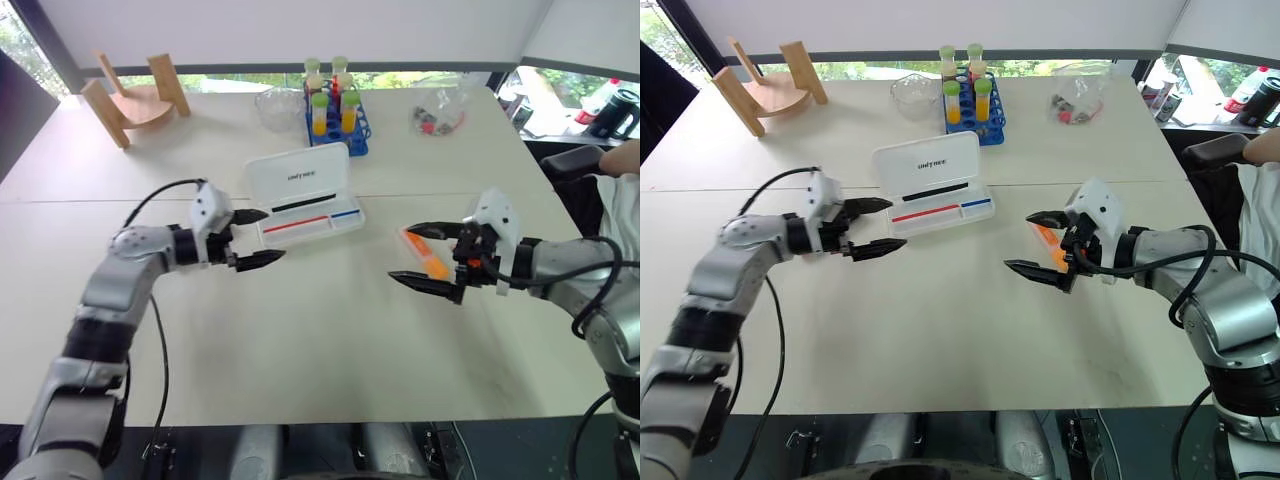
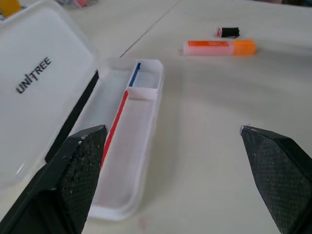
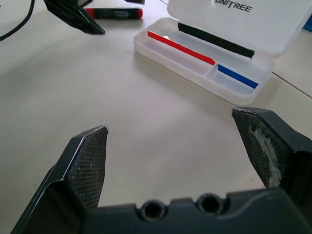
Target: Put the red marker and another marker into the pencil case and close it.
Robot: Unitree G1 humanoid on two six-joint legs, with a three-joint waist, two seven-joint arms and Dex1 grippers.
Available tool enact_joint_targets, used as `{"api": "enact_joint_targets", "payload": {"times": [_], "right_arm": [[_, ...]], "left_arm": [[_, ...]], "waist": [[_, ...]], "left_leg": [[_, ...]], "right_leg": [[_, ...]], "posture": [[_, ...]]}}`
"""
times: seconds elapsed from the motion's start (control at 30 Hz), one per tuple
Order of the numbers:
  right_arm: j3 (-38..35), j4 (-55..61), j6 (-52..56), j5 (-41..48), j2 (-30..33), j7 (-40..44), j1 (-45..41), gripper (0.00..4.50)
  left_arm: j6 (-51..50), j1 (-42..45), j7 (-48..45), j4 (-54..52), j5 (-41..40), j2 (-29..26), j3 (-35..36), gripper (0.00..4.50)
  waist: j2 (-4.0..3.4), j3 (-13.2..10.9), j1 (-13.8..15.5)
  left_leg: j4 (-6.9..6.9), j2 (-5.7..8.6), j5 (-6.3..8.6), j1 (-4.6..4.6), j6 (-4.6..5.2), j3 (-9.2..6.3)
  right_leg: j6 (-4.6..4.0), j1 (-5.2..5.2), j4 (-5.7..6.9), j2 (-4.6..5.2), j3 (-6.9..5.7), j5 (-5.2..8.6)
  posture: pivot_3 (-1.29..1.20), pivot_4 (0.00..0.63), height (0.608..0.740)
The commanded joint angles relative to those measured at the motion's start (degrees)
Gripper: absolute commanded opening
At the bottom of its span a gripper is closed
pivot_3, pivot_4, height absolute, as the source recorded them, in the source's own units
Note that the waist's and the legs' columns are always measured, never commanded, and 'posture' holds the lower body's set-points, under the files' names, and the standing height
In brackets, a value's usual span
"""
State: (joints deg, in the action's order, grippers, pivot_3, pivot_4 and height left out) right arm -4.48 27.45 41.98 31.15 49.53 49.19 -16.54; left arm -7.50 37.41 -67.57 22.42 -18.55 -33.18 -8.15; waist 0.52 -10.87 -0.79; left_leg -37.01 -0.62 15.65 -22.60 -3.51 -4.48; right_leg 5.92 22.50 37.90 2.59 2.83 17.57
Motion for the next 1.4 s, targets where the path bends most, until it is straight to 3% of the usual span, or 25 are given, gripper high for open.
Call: {"api": "enact_joint_targets", "payload": {"times": [0.03,0.37,0.47,0.7,1.0,1.27,1.4], "right_arm": [[-2.5,3.7,0.3,1.0,-0.3,-1.8,1.0,4.47],[-4.5,7.5,1.8,2.5,-0.9,-5.6,4.3,4.47],[-4.3,7.6,1.8,2.6,-1.0,-5.9,4.4,4.5],[-3.5,6.9,1.5,2.5,-0.7,-5.6,3.3,4.5],[-2.5,5.5,1.2,2.0,-0.4,-4.0,1.3,4.5],[-1.4,4.6,0.7,1.6,-0.7,-3.3,0.3,4.5],[-0.6,3.8,0.2,1.2,-0.7,-3.0,-0.6,4.5]], "left_arm": [[8.0,5.6,-4.8,10.9,4.4,2.4,-2.1,4.5],[20.8,15.5,-5.9,36.4,14.3,8.8,-4.0,4.5],[21.4,15.9,-6.8,38.8,15.2,9.0,-3.6,3.65],[21.7,14.1,-11.1,37.7,15.1,7.6,-2.4,0.09],[20.8,3.8,-22.6,21.1,12.1,1.2,-2.2,0.04],[18.2,-0.6,-22.4,13.5,11.0,-1.5,-2.0,0.04],[12.3,-2.5,-20.4,9.4,10.6,-1.9,-2.1,0.04]], "waist": [[0.01,0.0,-0.1],[0.03,0.0,-0.1],[0.02,0.0,-0.1],[0.02,0.0,-0.2],[0.0,0.0,-0.4],[-0.01,0.0,-0.2],[-0.01,0.0,-0.2]], "left_leg": [[0.0,0.0,0.0,-0.05,0.0,0.0],[-0.13,0.01,0.0,-0.23,0.02,-0.04],[-0.13,0.01,-0.01,-0.23,0.02,-0.07],[-0.16,0.01,-0.01,-0.2,0.02,-0.08],[-0.12,-0.01,-0.01,-0.16,0.02,-0.1],[-0.15,-0.01,-0.01,-0.13,0.02,-0.1],[-0.16,-0.01,-0.01,-0.13,0.02,-0.1]], "right_leg": [[0.0,0.06,0.0,-0.01,0.0,0.0],[0.03,0.18,0.09,-0.01,-0.01,-0.01],[0.03,0.2,0.14,-0.01,-0.02,-0.01],[0.03,0.18,0.19,-0.01,-0.02,-0.01],[0.02,0.17,0.21,-0.03,-0.02,0.0],[0.02,0.13,0.22,-0.02,-0.01,0.0],[0.02,0.12,0.22,-0.01,-0.02,0.0]], "posture": [[0.0,0.15,0.74],[0.0,0.15,0.74],[0.0,0.15,0.74],[0.0,0.15,0.74],[0.0,0.15,0.74],[0.0,0.15,0.74],[0.0,0.15,0.74]]}}
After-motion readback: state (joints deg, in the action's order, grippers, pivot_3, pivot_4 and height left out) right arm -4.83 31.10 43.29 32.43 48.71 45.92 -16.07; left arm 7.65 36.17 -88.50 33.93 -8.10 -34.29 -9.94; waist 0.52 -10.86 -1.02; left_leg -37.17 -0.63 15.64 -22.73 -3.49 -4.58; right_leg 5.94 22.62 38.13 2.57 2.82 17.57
